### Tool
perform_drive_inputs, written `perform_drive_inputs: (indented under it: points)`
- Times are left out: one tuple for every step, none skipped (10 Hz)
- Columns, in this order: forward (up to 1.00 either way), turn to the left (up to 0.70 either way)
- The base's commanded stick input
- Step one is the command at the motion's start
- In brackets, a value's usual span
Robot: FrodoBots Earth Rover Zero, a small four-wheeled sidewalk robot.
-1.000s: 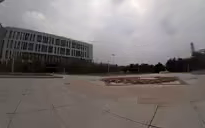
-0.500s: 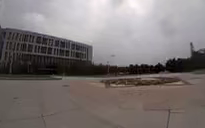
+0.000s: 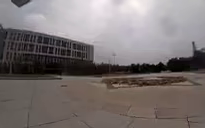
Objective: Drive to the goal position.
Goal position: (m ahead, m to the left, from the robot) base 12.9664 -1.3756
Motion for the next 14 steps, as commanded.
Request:
perform_drive_inputs:
  points:
    - [0.7,0.0]
    - [0.7,0.0]
    - [0.7,0.0]
    - [0.7,0.0]
    - [0.7,0.0]
    - [0.7,0.0]
    - [0.7,0.0]
    - [0.0,0.0]
    - [0.0,0.0]
    - [0.0,0.0]
    - [0.0,0.0]
    - [0.0,0.0]
    - [0.0,0.0]
    - [0.0,0.0]
